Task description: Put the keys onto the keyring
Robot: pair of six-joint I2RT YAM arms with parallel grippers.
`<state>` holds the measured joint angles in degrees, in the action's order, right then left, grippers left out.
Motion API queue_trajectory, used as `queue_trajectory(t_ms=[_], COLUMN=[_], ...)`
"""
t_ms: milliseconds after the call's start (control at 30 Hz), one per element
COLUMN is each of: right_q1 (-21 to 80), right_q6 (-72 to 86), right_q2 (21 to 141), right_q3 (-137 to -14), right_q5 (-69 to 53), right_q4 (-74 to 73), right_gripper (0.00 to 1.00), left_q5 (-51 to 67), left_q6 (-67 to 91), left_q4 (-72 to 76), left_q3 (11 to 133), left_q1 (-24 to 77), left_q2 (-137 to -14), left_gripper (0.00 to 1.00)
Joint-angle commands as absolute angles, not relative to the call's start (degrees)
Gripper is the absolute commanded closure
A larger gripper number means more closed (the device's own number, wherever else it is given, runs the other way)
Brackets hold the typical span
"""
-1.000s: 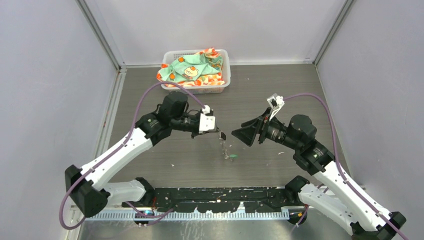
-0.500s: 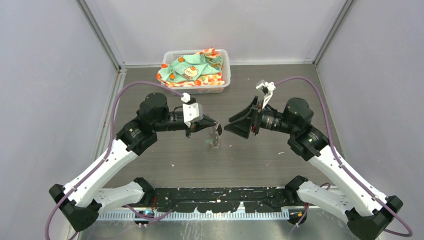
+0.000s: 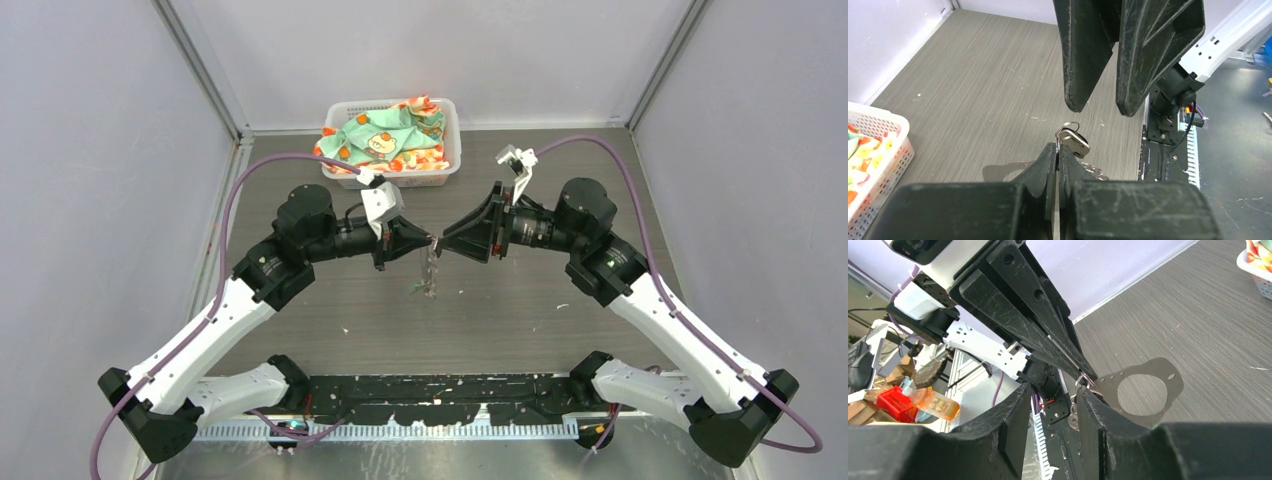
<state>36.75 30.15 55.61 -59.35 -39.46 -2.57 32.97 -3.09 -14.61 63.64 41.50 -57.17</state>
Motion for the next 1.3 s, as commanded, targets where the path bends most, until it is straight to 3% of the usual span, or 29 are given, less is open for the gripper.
queue_trajectory(t_ms=[0,333,567,833,1067,1267], right_q1=[39.4,46.3,46.2,46.3,46.0,44.1], right_q6=[23.9,15.8,15.2,16.0,16.0,18.1], right_q2=[57.7,61.5,59.8,59.4,57.9,57.4], right_q3=[-65.9,-72.4,-72.8,-74.4,-75.0,-73.2], right_q5=[-35.6,-21.2,-12.3,-16.7,-20.7,-25.2], right_q4=[-9.3,-21.9,-26.0,-24.4,-24.8,-22.8], right_gripper=[0.57,0.74,0.62,0.54,0.53,0.60], left_q5=[31.4,32.1,33.9,34.9,35.5,36.9], left_q6=[-1.2,-1.5,-2.9,-3.5,-4.2,-4.2], left_q4=[-10.2,-9.8,-10.0,-9.9,-9.5,-8.8], left_q3=[66.3,65.9,65.3,65.0,64.3,64.3], left_q1=[41.5,41.5,41.5,41.5,41.5,41.5], left_q2=[-56.8,-56.4,-55.7,-55.6,-54.9,-54.7], left_gripper=[1.00,1.00,1.00,1.00,1.00,1.00])
